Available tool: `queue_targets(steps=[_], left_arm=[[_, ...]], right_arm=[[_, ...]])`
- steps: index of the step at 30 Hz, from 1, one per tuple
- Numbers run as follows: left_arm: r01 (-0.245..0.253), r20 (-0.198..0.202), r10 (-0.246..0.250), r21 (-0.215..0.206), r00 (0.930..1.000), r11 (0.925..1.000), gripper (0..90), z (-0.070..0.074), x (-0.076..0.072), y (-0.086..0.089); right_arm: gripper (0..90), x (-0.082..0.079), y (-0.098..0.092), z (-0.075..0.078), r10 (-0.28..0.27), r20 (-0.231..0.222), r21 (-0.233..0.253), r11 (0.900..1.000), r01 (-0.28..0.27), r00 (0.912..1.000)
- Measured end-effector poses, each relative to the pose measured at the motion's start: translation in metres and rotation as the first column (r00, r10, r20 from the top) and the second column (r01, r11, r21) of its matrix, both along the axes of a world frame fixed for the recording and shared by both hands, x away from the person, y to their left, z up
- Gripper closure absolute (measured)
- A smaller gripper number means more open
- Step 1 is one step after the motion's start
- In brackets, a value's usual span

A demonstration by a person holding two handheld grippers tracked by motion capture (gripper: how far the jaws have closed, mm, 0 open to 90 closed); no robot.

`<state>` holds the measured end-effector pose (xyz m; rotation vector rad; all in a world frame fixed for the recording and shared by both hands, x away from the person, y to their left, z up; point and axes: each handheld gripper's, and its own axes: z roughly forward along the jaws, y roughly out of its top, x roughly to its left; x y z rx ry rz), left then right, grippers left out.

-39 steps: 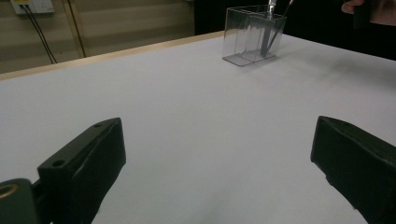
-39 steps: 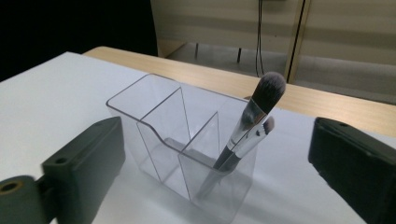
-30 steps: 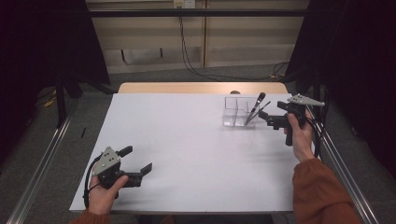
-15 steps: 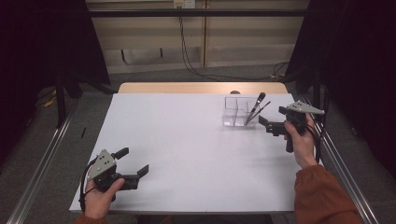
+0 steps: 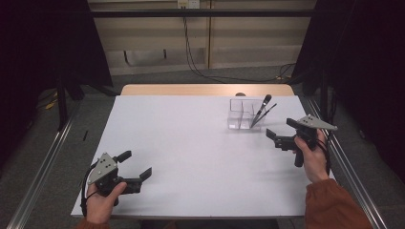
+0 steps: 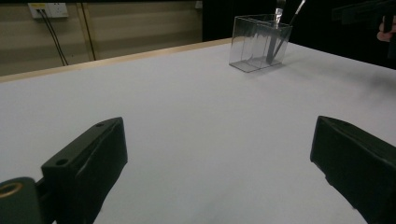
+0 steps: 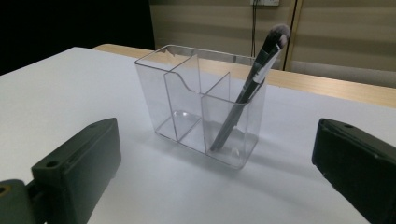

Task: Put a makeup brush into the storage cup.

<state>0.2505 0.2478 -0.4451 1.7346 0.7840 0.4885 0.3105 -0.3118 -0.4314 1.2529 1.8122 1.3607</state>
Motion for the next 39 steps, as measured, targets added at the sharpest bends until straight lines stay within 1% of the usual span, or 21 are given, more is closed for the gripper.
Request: queue_targets(steps=[2,5,6,7,10,14,17,19,20,22,24,26,28,30,39], left_arm=[[0.000,0.005,0.000,0.002,1.0000,1.0000,3.9,0.000,0.000,0.000],[-0.008,0.006,0.008,-0.005,1.0000,1.0000,3.6,0.000,-0.001,0.001],[-0.009,0.008,0.009,-0.001,0.9999,1.0000,3.6,0.000,-0.001,0.001],[-0.009,0.006,0.009,0.002,0.9999,1.0000,3.6,0.000,-0.001,0.001],[-0.010,0.007,0.010,0.008,0.9999,0.9999,3.6,0.000,-0.001,0.002],[-0.014,0.004,0.014,0.005,0.9999,0.9999,3.6,0.001,-0.002,0.002],[-0.015,0.005,0.015,0.000,0.9999,0.9999,3.6,0.001,-0.003,0.002],[-0.017,0.010,0.017,0.000,0.9998,0.9999,3.6,0.001,-0.003,0.003],[-0.017,0.009,0.017,-0.005,0.9998,0.9998,3.6,0.001,-0.003,0.003],[-0.020,0.011,0.020,-0.008,0.9997,0.9998,3.6,0.001,-0.004,0.004],[-0.022,0.012,0.022,-0.015,0.9997,0.9996,3.6,0.001,-0.005,0.004],[-0.021,0.015,0.021,-0.009,0.9997,0.9997,3.6,0.002,-0.005,0.004],[-0.020,0.012,0.020,-0.010,0.9997,0.9998,3.6,0.002,-0.006,0.004],[-0.019,0.013,0.020,-0.008,0.9997,0.9998,3.6,0.002,-0.006,0.004],[-0.023,0.008,0.023,-0.005,0.9997,0.9997,3.6,0.002,-0.007,0.005]], right_arm=[[0.8,-0.005,0.001,0.001,0.008,0.000,0.006,1.000,-0.008,1.0000],[1.0,-0.013,0.002,0.000,0.016,0.021,0.008,1.000,-0.016,0.9997],[1.0,-0.017,0.003,0.000,0.017,0.017,0.016,1.000,-0.018,0.9997],[1.0,-0.019,0.004,-0.001,0.019,0.022,0.020,1.000,-0.019,0.9996],[0.9,-0.027,0.006,-0.003,0.029,0.026,0.016,0.999,-0.030,0.9992],[0.9,-0.037,0.007,-0.005,0.025,0.030,0.038,0.999,-0.027,0.9992],[0.9,-0.044,0.008,-0.009,0.031,0.037,0.030,0.999,-0.032,0.9988],[1.0,-0.049,0.009,-0.010,0.031,0.036,0.036,0.999,-0.032,0.9989],[1.0,-0.051,0.008,-0.010,0.031,0.045,0.035,0.999,-0.033,0.9985],[1.0,-0.055,0.008,-0.010,0.026,0.056,0.050,0.998,-0.029,0.9981],[1.0,-0.058,0.008,-0.011,0.019,0.057,0.041,0.999,-0.021,0.9982],[0.9,-0.063,0.008,-0.013,0.029,0.046,0.041,0.999,-0.031,0.9985],[0.9,-0.067,0.009,-0.015,0.032,0.049,0.028,0.999,-0.033,0.9983],[0.8,-0.071,0.009,-0.015,0.039,0.047,0.031,0.999,-0.040,0.9981],[0.8,-0.083,0.004,-0.017,0.034,0.051,0.038,0.999,-0.036,0.9981]])
